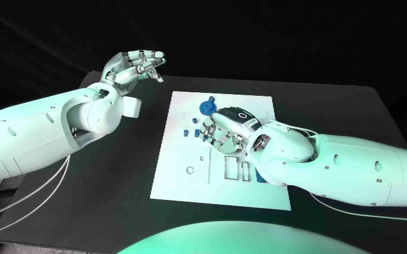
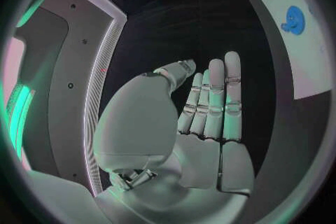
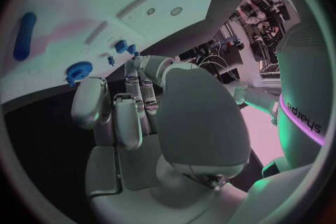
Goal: Assemble the parts on the task board
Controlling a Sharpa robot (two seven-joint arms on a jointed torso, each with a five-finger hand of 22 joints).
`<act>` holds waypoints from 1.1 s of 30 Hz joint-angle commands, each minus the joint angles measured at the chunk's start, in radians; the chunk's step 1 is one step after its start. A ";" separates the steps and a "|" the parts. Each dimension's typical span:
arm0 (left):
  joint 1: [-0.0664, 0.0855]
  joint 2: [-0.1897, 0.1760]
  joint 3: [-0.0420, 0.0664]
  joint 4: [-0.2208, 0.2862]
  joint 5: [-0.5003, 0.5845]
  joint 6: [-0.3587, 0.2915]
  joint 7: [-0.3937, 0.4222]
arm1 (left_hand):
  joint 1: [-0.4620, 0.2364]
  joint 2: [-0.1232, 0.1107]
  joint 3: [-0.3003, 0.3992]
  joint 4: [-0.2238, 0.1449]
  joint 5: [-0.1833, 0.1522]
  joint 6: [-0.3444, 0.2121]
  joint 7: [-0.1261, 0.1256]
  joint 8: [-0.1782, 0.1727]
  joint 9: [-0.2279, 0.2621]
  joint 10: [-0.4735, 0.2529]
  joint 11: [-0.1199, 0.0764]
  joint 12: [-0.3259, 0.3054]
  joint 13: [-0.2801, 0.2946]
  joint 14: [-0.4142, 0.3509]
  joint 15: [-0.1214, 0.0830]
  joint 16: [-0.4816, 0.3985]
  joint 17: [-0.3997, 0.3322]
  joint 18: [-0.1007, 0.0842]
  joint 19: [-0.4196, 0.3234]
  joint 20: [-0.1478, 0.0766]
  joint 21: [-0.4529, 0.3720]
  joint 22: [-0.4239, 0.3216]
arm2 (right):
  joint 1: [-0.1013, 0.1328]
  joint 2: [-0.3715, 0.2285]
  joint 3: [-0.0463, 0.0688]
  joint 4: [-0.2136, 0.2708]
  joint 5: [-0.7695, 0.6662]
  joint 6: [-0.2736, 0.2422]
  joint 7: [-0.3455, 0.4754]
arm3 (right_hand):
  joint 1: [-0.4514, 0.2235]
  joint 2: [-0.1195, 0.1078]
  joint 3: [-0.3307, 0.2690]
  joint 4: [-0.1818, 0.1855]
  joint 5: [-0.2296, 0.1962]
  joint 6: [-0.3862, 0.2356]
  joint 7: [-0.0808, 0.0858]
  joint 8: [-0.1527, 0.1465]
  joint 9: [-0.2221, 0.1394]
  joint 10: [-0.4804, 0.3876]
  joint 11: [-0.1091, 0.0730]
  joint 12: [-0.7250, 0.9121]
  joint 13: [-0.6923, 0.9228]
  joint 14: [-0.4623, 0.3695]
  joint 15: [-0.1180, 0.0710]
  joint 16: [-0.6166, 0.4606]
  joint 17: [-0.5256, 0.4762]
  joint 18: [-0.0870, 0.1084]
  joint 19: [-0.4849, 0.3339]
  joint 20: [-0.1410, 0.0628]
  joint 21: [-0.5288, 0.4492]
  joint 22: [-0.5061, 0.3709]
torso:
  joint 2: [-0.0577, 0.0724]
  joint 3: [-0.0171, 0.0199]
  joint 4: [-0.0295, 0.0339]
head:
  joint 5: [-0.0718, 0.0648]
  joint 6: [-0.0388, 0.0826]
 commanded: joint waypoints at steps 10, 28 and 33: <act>0.001 0.009 0.000 0.004 0.010 0.016 -0.003 | -0.001 -0.002 0.001 -0.006 0.006 -0.006 -0.002 0.005 0.000 -0.006 0.001 0.006 -0.002 -0.005 0.001 0.005 -0.002 0.013 -0.004 0.003 0.004 0.001 | -0.049 0.043 -0.006 -0.027 0.004 0.048 0.021 | -0.013 0.006 0.007 -0.004 0.003 0.002 0.001 0.006 0.002 0.054 -0.049 0.000 0.002 0.033 -0.006 0.003 -0.002 -0.006 -0.006 -0.004 -0.010 0.073 | 0.002 0.0037 -0.0015 | 0.020 -0.011; 0.000 0.012 -0.001 -0.001 0.010 0.010 -0.019 | -0.001 -0.001 0.001 -0.006 0.006 -0.006 -0.002 0.007 0.000 -0.007 0.002 0.008 -0.002 -0.006 0.002 0.006 -0.002 0.013 -0.005 0.004 0.004 0.001 | -0.060 0.038 -0.008 -0.032 -0.046 0.084 0.006 | -0.015 0.006 0.008 -0.007 0.003 0.000 0.002 0.006 0.003 0.053 -0.049 -0.002 0.002 0.033 -0.005 0.004 0.000 -0.006 -0.006 -0.004 -0.009 0.074 | 0.001 0.0029 -0.0016 | 0.024 -0.015; 0.000 0.012 -0.001 -0.003 0.009 0.009 -0.021 | -0.001 -0.001 0.001 -0.006 0.006 -0.006 -0.002 0.007 0.000 -0.007 0.002 0.008 -0.002 -0.006 0.002 0.006 -0.002 0.013 -0.005 0.004 0.004 0.001 | -0.061 0.037 -0.009 -0.031 -0.051 0.090 0.004 | -0.016 0.006 0.008 -0.007 0.002 0.000 0.002 0.006 0.003 0.053 -0.049 -0.002 0.002 0.034 -0.005 0.005 0.001 -0.007 -0.005 -0.004 -0.006 0.075 | 0.002 0.0029 -0.0021 | 0.024 -0.017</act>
